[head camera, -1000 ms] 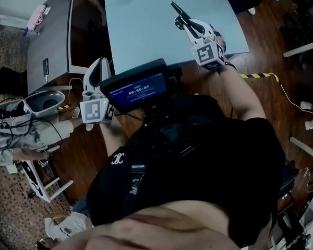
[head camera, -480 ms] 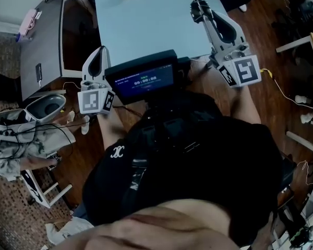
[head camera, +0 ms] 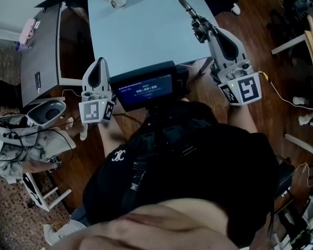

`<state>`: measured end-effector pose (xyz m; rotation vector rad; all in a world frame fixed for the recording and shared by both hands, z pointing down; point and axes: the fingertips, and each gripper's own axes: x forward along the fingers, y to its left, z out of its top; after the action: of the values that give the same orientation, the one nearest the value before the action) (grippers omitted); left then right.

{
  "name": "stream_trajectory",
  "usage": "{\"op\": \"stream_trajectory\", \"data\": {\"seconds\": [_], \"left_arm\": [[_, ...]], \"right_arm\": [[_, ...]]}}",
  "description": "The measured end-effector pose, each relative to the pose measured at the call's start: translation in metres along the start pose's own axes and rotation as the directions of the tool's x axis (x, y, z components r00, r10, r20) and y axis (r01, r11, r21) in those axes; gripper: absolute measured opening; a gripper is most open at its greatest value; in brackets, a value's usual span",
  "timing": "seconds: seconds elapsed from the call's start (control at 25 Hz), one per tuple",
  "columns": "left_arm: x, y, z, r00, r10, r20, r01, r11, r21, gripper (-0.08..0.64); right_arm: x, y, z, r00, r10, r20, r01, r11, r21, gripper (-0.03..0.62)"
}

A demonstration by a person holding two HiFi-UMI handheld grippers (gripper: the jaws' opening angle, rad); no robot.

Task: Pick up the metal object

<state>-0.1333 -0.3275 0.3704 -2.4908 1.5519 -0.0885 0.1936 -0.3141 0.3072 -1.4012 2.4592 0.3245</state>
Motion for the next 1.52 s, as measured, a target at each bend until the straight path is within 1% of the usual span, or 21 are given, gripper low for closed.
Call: {"op": "stream_trajectory", "data": {"seconds": [0.12,0.28,0.48,0.56,0.72,0.88,1.0,1.08,1.24,1.36,1.44,1.52], "left_arm": [[-0.004,-0.009,0.0,1.0,0.009,-0.007,-0.009,1.0,-0.008,0.002],[0.001,-0.007,0.003,1.0,-0.01,-0.012,0.01,1.0,-0.012,0.002],[0.008,-0.01,0.019,0.999,-0.034,0.007,0.034,0.999,0.003,0.002],[-0.005,-0.02,0.025,0.998,-0.05,0.024,0.049,0.998,0.025,0.002],[-0.063,-0.042,0.039,0.995,-0.065,0.078,0.06,0.997,0.055,0.002],[-0.124,-0.048,0.049,0.992,-0.074,0.104,0.066,0.995,0.076,0.002],[-0.178,-0.051,0.047,0.991,-0.078,0.105,0.069,0.994,0.09,0.002],[-0.214,-0.061,0.041,0.992,-0.082,0.097,0.073,0.993,0.093,0.001],[-0.277,-0.085,0.032,0.994,-0.094,0.064,0.089,0.993,0.071,0.002],[-0.31,-0.087,0.038,0.993,-0.095,0.063,0.091,0.994,0.053,0.002],[-0.324,-0.09,0.044,0.994,-0.087,0.073,0.083,0.995,0.055,0.001],[-0.334,-0.102,0.049,0.993,-0.083,0.078,0.078,0.995,0.057,0.002]], "right_arm": [[-0.008,0.0,-0.001,1.0,0.016,-0.015,-0.016,1.0,-0.007,0.002],[-0.002,0.006,-0.009,0.998,0.035,-0.042,-0.034,0.999,0.024,0.0],[-0.001,0.015,0.002,0.999,0.046,-0.025,-0.045,0.999,0.028,0.001],[-0.017,0.027,0.011,0.999,0.043,-0.017,-0.043,0.999,0.021,0.0],[-0.07,0.067,0.034,1.0,0.028,0.013,-0.028,0.999,0.022,0.001],[-0.107,0.109,0.057,0.999,-0.001,0.037,0.0,1.0,0.006,0.0],[-0.136,0.15,0.069,0.999,-0.014,0.048,0.014,1.0,0.01,0.0],[-0.164,0.177,0.076,0.998,-0.024,0.058,0.023,1.0,0.017,0.001],[-0.219,0.215,0.087,0.997,-0.059,0.047,0.057,0.997,0.046,0.001],[-0.244,0.236,0.102,0.997,-0.07,0.043,0.069,0.997,0.044,0.001],[-0.258,0.24,0.11,0.995,-0.082,0.05,0.08,0.995,0.053,0.002],[-0.274,0.237,0.114,0.994,-0.095,0.051,0.091,0.994,0.066,0.0]]}}
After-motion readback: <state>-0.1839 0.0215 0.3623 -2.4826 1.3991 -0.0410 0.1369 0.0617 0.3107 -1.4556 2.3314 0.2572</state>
